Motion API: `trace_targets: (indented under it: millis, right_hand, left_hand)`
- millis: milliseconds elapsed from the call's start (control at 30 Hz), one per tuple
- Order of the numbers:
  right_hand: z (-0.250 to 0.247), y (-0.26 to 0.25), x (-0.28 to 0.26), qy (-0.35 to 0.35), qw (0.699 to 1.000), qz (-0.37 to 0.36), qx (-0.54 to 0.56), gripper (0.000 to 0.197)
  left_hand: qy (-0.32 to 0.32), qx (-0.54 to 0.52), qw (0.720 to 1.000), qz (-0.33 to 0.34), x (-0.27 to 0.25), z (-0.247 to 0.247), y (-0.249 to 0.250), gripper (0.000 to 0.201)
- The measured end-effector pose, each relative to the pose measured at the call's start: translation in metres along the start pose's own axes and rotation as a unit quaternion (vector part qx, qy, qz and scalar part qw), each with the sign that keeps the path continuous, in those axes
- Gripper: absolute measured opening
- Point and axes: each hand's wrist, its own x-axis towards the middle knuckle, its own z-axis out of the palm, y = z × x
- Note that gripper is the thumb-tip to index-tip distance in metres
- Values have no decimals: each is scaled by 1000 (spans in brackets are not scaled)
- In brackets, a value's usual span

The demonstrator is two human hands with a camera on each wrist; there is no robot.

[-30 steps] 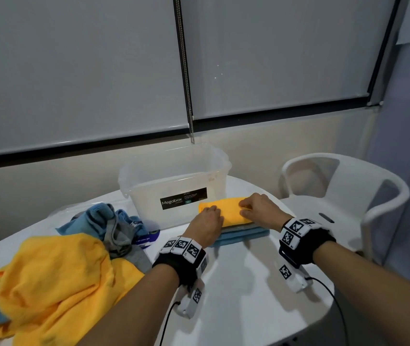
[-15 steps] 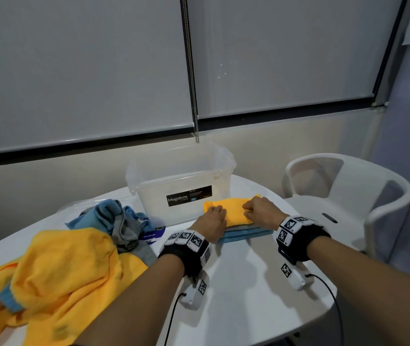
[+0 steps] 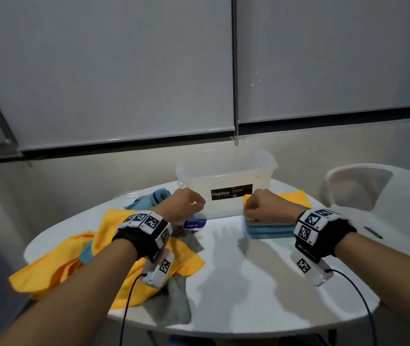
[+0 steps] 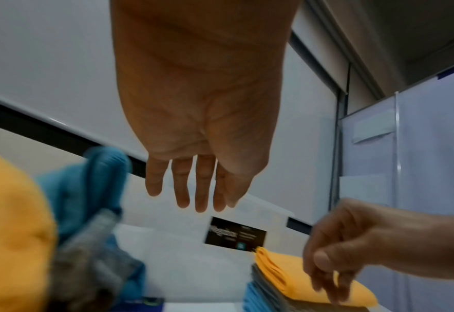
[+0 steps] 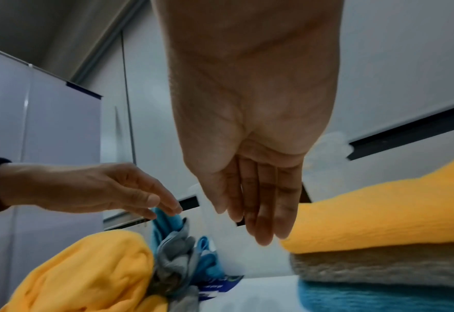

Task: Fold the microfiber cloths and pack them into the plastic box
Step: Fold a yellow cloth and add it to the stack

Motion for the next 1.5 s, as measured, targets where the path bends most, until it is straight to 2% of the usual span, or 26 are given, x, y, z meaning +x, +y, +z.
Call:
trace_targets:
  millis: [100,300,400,500,533,600,667,800,900,967,1067,1100,1167,1233,1333,1433,1500]
  right_hand:
    - [24,-30,9,-52,998,-31,32,18]
    - [76,-91,30,-103,991,-79,33,18]
    - [101,-116,38,-116,988,-96,21,12]
    - [124,-139,47,-84,991,-107,16,34]
    - [129,-145,50,-80,990,-108,29,38]
    - [135,-155,55,-83,989,-114,33,45]
    - [135,-163,58,-85,990,-114,22,51]
    - [117,-175,65,-68,990,-111,51,46]
    - [99,-181,70,-43,991,-118,54,43]
    - [84,-185,71,-8,990,-127,67,44]
    - [54,-197,66,10,972,-158,171,76]
    - [42,-202,63,2,963,-174,203,76]
    - [21,-207,61,-4,954,-199,225,56]
    - [0,-209,58,28,955,-202,215,37]
    - [-28,-204,56,93,958,-192,190,17]
    - [-49,-194,53,136,961,-159,180,17]
    - [-57,-187,50,138,959,-150,196,16]
  left_hand:
    - [8,30,998,-61,-33,-24,-39,25]
    - [41,50,984,-167,-86,-41,-107,23]
    - [39,64,975,-209,-101,-40,-127,35]
    - [31,78,963,-255,-109,-38,-140,56]
    - [29,74,959,-271,-112,-38,-142,58]
    - [40,48,952,-298,-114,-37,-149,38]
    - [84,-8,947,-309,-115,-37,-156,22]
    - [134,-74,945,-290,-114,-44,-159,15]
    - [169,-105,949,-243,-109,-51,-146,15]
    - [185,-140,955,-182,-107,-59,-123,13]
    - [174,-172,969,-44,-101,-76,-79,13]
    - [171,-187,967,-5,-98,-83,-66,15]
    - [175,-195,964,43,-89,-98,-49,18]
    - [204,-184,959,72,-81,-113,-34,16]
    - [245,-190,948,75,-75,-130,-24,23]
    - [201,-82,976,4,-71,-132,-24,19]
    - [229,-72,970,-32,-69,-131,-25,15]
